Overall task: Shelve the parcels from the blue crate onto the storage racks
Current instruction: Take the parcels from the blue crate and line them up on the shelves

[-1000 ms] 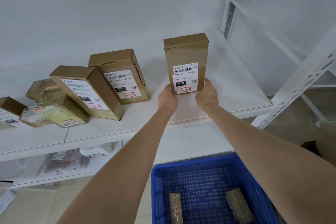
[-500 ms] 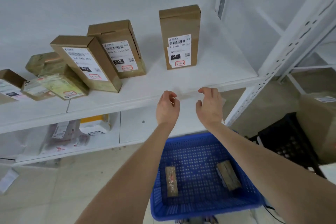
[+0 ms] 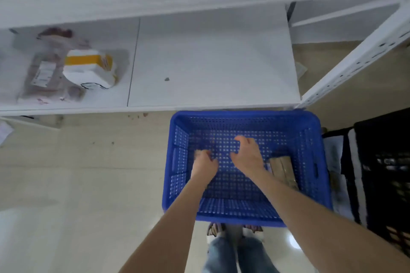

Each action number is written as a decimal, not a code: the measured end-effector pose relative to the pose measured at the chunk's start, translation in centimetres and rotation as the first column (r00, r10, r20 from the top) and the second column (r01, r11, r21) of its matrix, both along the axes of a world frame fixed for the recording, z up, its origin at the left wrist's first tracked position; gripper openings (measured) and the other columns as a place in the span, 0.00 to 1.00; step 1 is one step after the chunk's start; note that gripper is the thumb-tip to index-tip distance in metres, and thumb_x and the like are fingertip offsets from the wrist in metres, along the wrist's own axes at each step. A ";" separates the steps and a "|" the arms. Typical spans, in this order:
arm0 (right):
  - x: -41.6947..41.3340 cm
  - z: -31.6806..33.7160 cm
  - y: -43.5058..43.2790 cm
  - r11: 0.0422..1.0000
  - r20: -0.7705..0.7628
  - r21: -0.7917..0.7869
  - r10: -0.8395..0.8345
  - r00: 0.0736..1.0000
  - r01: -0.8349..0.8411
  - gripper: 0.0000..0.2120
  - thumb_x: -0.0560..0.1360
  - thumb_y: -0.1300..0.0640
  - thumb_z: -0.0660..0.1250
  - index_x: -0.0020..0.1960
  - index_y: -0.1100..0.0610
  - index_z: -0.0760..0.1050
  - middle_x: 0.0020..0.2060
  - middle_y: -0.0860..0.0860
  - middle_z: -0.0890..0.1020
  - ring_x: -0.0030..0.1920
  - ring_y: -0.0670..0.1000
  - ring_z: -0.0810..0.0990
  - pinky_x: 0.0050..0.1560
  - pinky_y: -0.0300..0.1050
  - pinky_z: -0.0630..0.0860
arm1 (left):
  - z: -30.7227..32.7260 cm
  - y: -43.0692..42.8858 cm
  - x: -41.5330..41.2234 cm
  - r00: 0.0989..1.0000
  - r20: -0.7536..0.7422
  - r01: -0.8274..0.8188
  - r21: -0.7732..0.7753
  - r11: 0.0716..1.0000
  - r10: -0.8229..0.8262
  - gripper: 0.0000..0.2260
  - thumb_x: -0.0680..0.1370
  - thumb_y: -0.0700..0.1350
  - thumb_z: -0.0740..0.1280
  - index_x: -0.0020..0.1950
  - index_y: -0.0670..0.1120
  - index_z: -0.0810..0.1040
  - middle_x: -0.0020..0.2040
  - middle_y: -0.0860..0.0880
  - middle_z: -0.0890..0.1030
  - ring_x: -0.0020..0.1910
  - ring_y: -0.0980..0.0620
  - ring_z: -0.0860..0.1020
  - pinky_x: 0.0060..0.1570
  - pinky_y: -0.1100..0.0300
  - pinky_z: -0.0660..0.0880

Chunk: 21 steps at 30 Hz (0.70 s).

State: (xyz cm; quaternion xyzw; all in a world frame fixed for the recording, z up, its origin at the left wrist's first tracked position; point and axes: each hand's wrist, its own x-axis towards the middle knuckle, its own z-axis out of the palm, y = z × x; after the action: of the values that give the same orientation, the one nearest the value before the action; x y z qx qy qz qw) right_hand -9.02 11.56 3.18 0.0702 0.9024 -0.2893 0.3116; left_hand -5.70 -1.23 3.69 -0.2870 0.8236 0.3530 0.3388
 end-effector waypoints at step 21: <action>2.5 -36.5 -8.8 0.712 0.746 -0.310 -0.228 0.625 0.630 0.24 0.74 0.36 0.64 0.63 0.47 0.68 0.58 0.48 0.75 0.63 0.55 0.74 0.62 0.56 0.70 | -37.0 -6.9 0.8 0.861 0.122 -0.507 0.112 0.855 0.494 0.31 0.81 0.61 0.46 0.68 0.38 0.71 0.65 0.37 0.74 0.64 0.38 0.73 0.66 0.47 0.69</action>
State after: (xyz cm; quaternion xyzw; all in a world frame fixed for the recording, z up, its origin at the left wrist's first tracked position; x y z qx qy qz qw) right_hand -6.47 2.72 -33.28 0.2998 0.5620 -0.5577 0.5321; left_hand -4.94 -8.17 -33.33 -0.4822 0.6776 0.4729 0.2910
